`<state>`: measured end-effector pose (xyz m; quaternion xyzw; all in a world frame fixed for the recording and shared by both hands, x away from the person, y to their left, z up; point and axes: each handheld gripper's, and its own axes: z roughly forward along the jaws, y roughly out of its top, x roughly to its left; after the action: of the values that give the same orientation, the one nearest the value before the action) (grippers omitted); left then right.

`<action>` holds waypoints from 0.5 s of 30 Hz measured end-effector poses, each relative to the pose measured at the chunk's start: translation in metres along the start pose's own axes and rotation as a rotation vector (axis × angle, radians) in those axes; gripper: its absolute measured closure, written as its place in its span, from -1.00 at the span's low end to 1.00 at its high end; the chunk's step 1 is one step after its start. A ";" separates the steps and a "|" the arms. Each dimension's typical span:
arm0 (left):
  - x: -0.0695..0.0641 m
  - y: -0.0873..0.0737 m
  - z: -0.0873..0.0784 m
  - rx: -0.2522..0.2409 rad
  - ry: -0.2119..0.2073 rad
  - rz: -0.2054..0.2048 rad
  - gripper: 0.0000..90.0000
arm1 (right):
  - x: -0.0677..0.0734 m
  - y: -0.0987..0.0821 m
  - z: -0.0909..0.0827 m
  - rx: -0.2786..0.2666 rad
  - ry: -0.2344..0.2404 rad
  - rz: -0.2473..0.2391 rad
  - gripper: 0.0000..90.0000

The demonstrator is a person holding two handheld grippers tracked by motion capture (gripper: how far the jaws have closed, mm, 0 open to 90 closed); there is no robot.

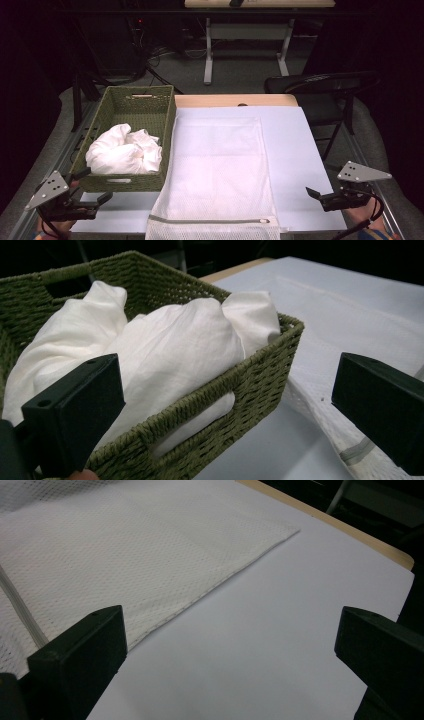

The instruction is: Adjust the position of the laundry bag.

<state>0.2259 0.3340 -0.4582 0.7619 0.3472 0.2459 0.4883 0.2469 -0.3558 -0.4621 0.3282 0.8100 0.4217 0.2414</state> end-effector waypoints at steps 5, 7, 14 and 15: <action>-0.007 0.006 0.008 0.071 0.026 -0.013 -1.00 | 0.004 0.005 0.006 0.035 0.001 0.004 -1.00; -0.011 0.008 0.011 0.099 0.028 -0.024 -1.00 | 0.005 0.007 0.009 0.048 0.002 0.010 -1.00; -0.023 0.014 0.018 0.162 0.033 -0.054 -1.00 | 0.013 0.015 0.019 0.093 0.021 0.023 -1.00; -0.025 0.014 0.020 0.171 0.027 -0.059 -1.00 | 0.014 0.016 0.021 0.100 0.023 0.027 -1.00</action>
<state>0.2283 0.3000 -0.4541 0.7868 0.3960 0.2113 0.4238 0.2565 -0.3273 -0.4613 0.3457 0.8284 0.3876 0.2097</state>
